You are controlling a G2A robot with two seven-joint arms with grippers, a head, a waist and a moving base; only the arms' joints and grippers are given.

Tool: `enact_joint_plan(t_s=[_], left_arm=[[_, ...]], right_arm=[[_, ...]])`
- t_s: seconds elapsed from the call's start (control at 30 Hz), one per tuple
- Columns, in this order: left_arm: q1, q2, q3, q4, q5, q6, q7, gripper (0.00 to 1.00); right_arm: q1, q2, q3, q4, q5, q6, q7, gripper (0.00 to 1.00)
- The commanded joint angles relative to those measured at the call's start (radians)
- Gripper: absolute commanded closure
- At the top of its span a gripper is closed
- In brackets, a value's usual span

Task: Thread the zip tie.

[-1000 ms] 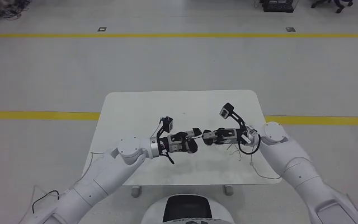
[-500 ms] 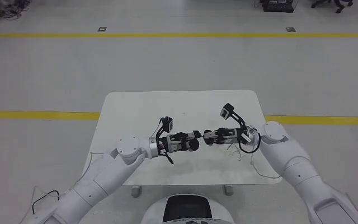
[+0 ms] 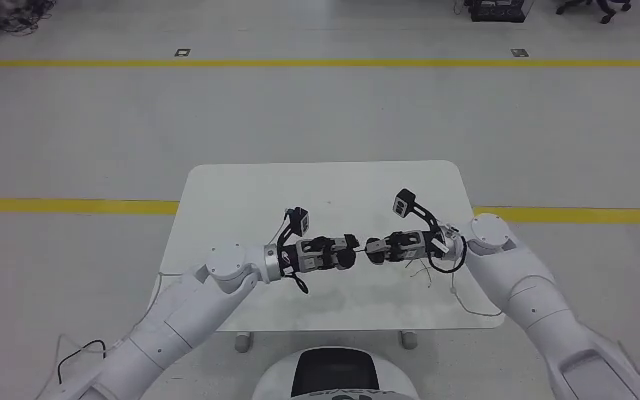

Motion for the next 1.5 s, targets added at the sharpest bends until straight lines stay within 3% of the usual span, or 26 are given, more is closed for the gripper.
enact_joint_plan(t_s=[0.0, 0.33, 0.63, 1.33, 1.47], left_arm=[[0.001, -0.001, 0.001, -0.001, 0.003, 0.0, -0.001, 0.75], [-0.001, -0.004, 0.007, -0.007, 0.033, 0.015, 0.007, 0.75], [-0.005, -0.009, 0.011, -0.007, 0.048, 0.024, 0.013, 0.88], [-0.002, -0.016, 0.013, 0.002, 0.058, 0.027, 0.021, 0.95], [0.0, -0.017, 0.012, 0.003, 0.06, 0.028, 0.019, 1.0]], right_arm=[[0.002, -0.001, -0.006, -0.002, -0.003, -0.004, 0.0, 1.0], [0.01, 0.002, -0.022, -0.007, -0.012, -0.014, 0.0, 1.0], [0.016, 0.004, -0.035, -0.015, -0.01, -0.015, 0.0, 1.0], [0.022, 0.01, -0.057, -0.014, 0.02, -0.029, 0.0, 1.0], [0.023, 0.011, -0.06, -0.013, 0.025, -0.03, 0.0, 1.0]])
